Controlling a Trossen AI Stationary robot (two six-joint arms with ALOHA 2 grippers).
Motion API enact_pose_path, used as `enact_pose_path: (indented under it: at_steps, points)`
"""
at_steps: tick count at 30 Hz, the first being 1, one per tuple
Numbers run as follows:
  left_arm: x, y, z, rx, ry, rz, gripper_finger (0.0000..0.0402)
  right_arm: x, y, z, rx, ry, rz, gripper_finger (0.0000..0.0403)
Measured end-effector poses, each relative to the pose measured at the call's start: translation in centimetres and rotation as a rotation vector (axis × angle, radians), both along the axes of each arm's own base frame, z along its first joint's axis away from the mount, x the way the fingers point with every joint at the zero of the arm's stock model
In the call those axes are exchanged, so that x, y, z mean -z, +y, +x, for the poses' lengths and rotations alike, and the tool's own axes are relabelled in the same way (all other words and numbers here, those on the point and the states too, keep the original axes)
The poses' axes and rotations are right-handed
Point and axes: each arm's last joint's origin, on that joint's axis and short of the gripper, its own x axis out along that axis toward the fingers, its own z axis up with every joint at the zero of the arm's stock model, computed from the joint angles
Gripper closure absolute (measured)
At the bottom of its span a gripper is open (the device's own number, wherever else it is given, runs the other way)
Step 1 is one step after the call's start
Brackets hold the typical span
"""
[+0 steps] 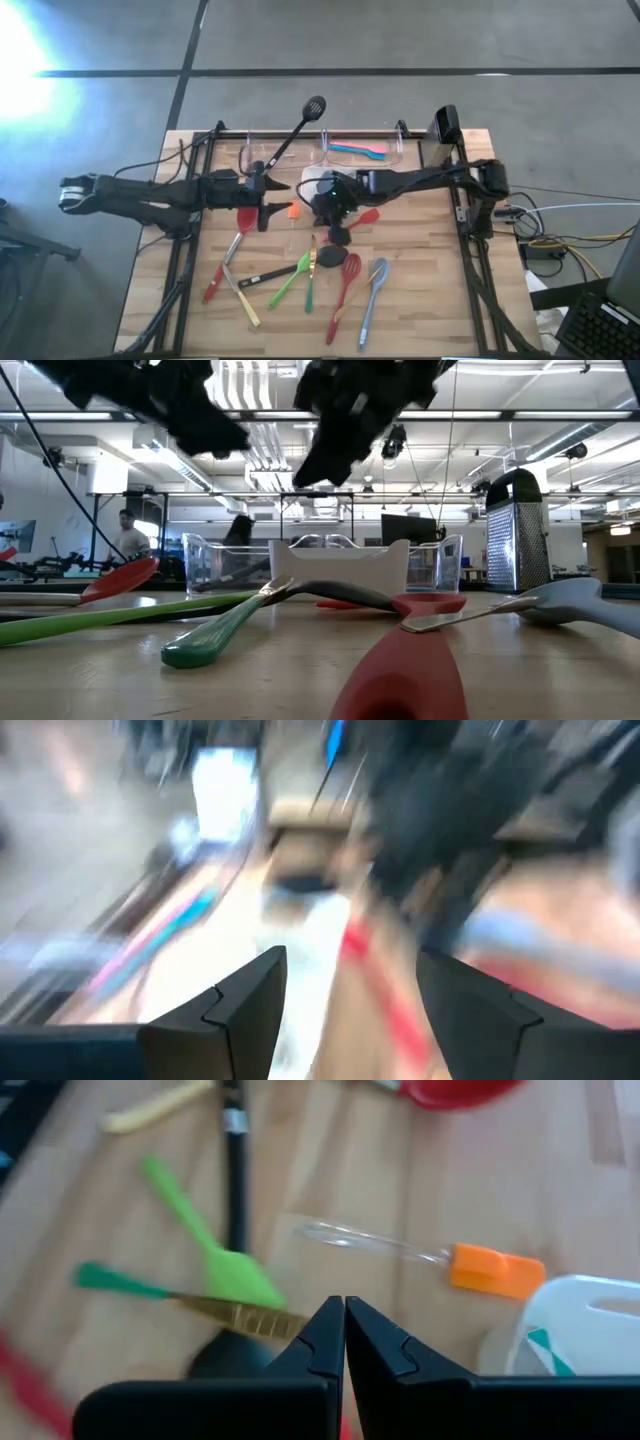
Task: Pick & Place Kitchen Items
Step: Put the gold table knife into the white bin
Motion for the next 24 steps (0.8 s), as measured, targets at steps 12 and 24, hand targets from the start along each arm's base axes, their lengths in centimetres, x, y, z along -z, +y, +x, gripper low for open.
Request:
enact_pose_path:
  at_steps: [12,24]
  points:
    - [-2.2,0.5,-3.4,-0.319,0.708,-0.037,0.0207,-2.2,3.5,-6.8,0.146,0.014,-0.077,0.0394]
    - [-0.9,-0.6,-5.1,-0.453,0.845,-0.527,0.0218,0.9,3.2,-12.7,0.429,-0.002,-0.053,0.0394]
